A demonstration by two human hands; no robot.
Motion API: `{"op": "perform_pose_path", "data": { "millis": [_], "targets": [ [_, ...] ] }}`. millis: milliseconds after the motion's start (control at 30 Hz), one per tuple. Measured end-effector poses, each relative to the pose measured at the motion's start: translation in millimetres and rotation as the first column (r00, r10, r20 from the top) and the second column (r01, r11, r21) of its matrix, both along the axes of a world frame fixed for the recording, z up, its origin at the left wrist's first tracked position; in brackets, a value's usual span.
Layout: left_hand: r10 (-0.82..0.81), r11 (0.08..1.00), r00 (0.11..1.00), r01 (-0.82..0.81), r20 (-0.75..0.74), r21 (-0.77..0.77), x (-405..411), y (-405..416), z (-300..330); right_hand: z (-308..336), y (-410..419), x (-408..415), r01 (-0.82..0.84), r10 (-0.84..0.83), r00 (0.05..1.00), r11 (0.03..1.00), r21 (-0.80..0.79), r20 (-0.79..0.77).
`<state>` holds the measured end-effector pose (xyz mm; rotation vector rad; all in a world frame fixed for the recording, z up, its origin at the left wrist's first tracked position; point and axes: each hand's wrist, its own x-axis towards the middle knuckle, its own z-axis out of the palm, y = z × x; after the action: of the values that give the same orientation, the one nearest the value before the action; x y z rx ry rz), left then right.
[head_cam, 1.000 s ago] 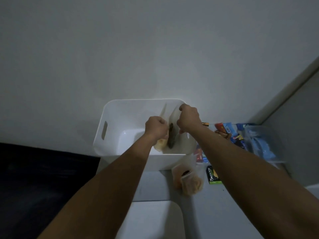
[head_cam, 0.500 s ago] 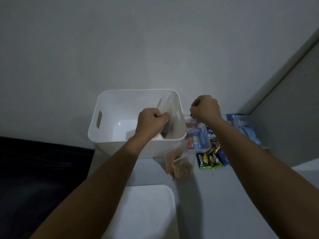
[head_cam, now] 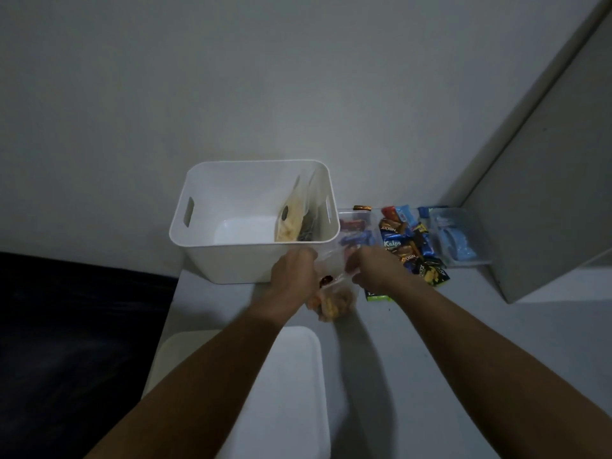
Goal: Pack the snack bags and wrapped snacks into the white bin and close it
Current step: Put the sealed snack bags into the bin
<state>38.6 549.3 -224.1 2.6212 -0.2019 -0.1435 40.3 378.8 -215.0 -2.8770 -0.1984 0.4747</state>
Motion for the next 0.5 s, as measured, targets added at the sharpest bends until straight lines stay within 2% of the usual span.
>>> {"op": "perform_pose_path", "data": {
  "millis": [233, 400, 500],
  "targets": [
    [0.047, 0.994, 0.999, -0.047, -0.007, -0.095, -8, -3, 9, 18, -12, -25, 0.061, -0.06, 0.994, 0.998, -0.009, 0.089],
    [0.064, 0.991, 0.996, -0.057, 0.054, -0.124, -4, 6, 50, 67, -25, -23, 0.042, -0.041, 0.992, 0.999, -0.003, 0.123],
    [0.083, 0.983, 0.996, -0.077, 0.03, -0.169, 1, 15, 86, 108, -23, -19, 0.039, -0.046, 0.985, 0.998, 0.042, 0.169]
  ]
}}
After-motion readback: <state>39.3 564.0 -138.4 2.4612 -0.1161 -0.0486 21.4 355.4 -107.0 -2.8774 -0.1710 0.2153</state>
